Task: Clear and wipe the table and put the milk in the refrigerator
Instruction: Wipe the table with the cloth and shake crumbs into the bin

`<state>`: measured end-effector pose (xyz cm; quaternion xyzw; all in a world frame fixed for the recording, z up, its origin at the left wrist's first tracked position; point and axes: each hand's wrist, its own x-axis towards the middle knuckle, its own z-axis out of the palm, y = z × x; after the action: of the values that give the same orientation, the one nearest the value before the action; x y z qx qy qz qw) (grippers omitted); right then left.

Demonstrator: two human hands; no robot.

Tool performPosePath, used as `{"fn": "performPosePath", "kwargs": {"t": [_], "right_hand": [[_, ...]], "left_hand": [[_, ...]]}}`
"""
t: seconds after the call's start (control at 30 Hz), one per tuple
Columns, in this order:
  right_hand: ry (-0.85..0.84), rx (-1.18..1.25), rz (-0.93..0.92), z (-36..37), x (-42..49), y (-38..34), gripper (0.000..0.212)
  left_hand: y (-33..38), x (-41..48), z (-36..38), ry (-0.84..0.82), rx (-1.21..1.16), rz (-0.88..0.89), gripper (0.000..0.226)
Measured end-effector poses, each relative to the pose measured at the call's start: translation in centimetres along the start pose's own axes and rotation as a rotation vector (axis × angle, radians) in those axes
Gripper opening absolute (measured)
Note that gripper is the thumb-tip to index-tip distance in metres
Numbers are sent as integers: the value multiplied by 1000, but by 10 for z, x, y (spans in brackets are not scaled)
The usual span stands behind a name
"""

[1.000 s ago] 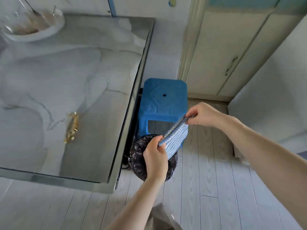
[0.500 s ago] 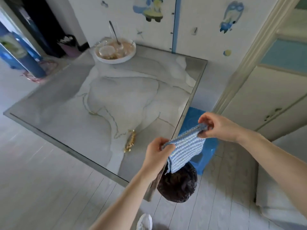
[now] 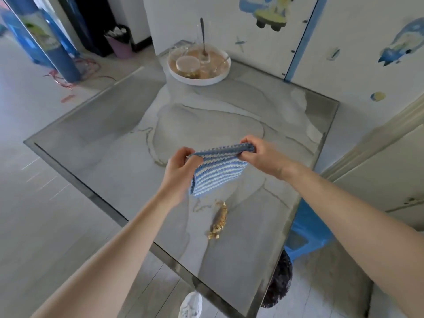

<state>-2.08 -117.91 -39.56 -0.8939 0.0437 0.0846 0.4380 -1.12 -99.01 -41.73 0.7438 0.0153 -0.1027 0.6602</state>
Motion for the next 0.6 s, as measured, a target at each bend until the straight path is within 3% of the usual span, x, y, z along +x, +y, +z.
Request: {"fn": "performPosePath", "kwargs": {"t": [0.1, 0.2, 0.3, 0.43, 0.6], "right_hand": [[50, 54, -73, 25, 37, -15, 18], [-63, 33, -81, 65, 69, -9, 27], [-253, -73, 4, 105, 76, 22, 35], [-425, -194, 147, 125, 67, 50, 45], [-539, -323, 131, 113, 50, 52, 39]], "left_hand": [[-4, 27, -29, 25, 82, 115, 8], [-37, 43, -50, 0, 73, 117, 14], [-95, 39, -55, -16, 84, -49, 18], [-145, 17, -48, -36, -123, -371, 7], [-145, -24, -27, -93, -233, -459, 25]]}}
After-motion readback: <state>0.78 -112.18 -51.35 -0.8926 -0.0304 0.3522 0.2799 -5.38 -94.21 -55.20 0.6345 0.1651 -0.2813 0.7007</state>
